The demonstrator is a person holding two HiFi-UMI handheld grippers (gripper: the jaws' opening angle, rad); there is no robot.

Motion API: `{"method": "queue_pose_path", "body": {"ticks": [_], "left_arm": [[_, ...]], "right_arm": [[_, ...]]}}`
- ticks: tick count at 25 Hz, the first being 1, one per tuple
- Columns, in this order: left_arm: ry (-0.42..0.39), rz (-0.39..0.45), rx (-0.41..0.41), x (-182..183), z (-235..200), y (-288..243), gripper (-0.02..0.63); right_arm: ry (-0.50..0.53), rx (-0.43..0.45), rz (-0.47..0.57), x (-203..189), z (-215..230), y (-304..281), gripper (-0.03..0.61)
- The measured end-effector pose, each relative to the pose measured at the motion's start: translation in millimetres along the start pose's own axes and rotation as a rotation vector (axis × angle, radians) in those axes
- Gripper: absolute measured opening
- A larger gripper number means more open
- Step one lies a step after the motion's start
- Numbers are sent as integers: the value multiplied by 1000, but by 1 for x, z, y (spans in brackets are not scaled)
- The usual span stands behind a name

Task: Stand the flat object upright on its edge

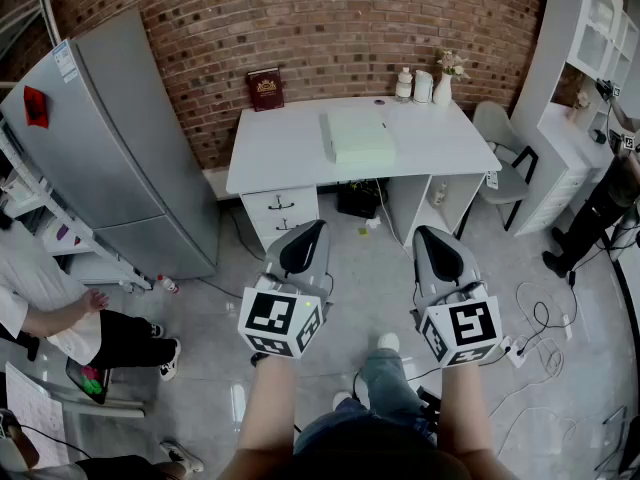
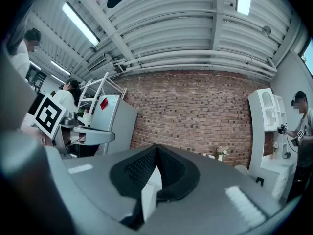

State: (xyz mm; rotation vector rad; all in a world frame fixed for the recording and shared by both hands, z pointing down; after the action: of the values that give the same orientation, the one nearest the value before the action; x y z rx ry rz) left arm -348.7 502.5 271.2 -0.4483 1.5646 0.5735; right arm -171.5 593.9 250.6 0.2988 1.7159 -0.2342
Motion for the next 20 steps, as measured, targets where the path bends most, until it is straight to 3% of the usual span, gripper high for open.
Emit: {"method": "queue_pose_path", "body": {"ticks": [10, 17, 20], "left_arm": [[-4, 9, 27, -8, -10, -35, -4], [10, -1, 34, -15, -11, -94, -5], [10, -4, 35, -21, -13, -120, -5]], "right_arm": [[-6, -4, 14, -17, 24, -22, 0], [-38, -29, 42, -24, 78, -53, 2], [-91, -1, 76, -30, 101, -70, 2]]}}
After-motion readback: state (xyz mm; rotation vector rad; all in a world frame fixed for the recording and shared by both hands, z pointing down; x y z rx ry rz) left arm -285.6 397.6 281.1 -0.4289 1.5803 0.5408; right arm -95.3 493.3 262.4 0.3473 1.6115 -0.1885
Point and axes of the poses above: the fingertips, and each gripper's own axes: y backward along the fingers, z to its right, x out of its top, the point moved 6 cm from there along y, backward along the fingers, and after that the axes turned 14 degrees about x, right-handed, at the moved point
